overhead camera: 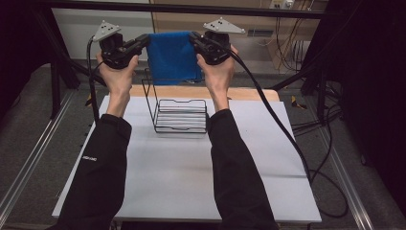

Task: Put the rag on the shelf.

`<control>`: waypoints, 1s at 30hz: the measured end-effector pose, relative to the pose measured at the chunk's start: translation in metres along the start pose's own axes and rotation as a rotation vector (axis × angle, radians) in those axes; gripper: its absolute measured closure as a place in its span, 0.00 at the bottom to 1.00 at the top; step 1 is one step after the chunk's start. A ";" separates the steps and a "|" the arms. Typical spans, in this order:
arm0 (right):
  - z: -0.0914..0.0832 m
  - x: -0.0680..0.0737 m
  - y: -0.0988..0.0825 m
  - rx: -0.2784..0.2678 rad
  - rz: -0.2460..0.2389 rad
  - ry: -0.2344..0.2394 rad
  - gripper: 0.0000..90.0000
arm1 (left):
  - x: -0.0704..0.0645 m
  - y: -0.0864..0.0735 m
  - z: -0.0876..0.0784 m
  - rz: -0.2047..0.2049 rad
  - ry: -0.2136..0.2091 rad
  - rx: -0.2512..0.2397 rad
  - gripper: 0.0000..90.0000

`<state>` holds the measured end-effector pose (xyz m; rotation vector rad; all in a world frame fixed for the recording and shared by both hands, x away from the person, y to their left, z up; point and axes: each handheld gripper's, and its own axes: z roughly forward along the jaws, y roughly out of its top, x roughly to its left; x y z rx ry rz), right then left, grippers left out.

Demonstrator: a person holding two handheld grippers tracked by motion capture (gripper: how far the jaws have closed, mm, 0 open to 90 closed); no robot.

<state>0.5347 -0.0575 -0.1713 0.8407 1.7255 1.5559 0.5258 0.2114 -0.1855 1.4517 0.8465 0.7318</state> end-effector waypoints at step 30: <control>-0.022 0.006 -0.033 0.012 0.000 0.048 0.93 | -0.010 -0.031 -0.020 0.043 -0.055 0.030 0.96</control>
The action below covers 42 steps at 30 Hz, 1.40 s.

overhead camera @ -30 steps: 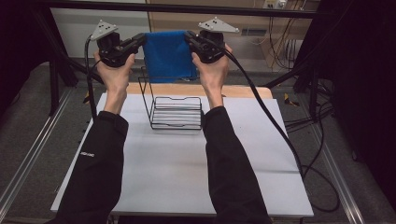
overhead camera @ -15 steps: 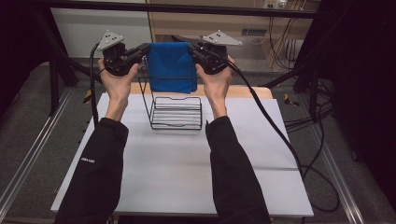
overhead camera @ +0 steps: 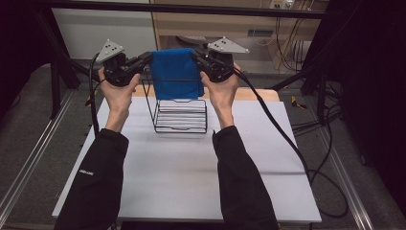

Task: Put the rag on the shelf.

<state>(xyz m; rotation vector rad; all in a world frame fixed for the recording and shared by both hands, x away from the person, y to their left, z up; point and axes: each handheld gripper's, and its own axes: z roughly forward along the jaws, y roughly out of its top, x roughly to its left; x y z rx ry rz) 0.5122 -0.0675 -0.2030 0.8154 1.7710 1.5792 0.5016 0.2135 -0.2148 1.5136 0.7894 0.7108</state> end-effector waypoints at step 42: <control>-0.028 0.013 -0.032 0.060 -0.012 0.134 0.91 | -0.009 -0.031 -0.032 0.041 -0.113 0.116 0.93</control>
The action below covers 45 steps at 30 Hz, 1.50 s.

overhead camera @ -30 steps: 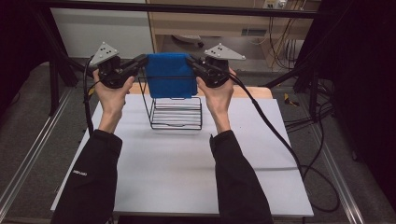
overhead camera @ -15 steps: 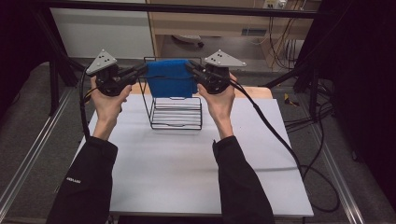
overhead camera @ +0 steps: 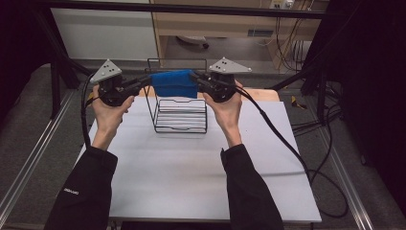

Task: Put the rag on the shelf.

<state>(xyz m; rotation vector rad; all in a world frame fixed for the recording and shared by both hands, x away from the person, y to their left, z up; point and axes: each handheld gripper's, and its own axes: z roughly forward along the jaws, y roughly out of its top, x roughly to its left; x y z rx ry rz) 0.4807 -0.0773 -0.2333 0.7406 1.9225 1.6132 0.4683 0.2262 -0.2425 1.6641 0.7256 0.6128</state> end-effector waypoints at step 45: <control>-0.007 -0.001 -0.010 0.046 0.019 0.095 0.71 | -0.001 -0.017 0.027 -0.044 -0.019 0.208 1.00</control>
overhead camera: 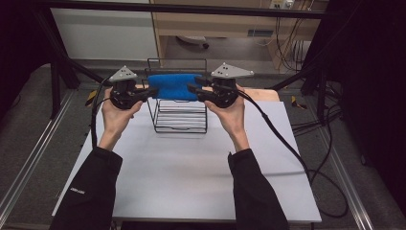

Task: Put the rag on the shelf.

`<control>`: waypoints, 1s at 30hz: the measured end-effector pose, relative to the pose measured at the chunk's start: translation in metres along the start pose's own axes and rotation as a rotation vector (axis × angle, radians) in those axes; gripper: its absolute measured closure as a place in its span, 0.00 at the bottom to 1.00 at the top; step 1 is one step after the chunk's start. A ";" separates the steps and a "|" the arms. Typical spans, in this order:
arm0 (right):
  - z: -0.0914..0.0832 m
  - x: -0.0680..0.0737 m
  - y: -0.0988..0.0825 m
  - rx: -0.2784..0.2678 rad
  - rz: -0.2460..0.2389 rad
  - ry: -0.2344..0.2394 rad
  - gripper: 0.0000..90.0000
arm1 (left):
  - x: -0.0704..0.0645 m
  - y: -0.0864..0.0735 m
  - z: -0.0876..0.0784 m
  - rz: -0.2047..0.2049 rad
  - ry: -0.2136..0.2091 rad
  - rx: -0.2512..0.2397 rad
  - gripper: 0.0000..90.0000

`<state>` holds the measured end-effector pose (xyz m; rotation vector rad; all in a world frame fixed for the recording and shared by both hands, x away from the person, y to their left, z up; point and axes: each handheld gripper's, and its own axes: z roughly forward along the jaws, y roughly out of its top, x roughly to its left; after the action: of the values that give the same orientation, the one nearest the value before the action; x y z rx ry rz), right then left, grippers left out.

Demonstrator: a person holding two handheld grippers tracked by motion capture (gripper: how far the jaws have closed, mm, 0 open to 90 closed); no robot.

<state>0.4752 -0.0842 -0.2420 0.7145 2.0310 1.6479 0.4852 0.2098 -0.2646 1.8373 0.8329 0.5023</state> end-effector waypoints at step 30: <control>-0.030 -0.010 -0.023 0.084 0.086 -0.046 0.54 | -0.005 -0.025 -0.019 0.002 -0.004 0.036 0.69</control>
<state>0.4620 -0.1170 -0.2588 0.8719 2.0736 1.5852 0.4612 0.2241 -0.2794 1.8718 0.8419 0.4875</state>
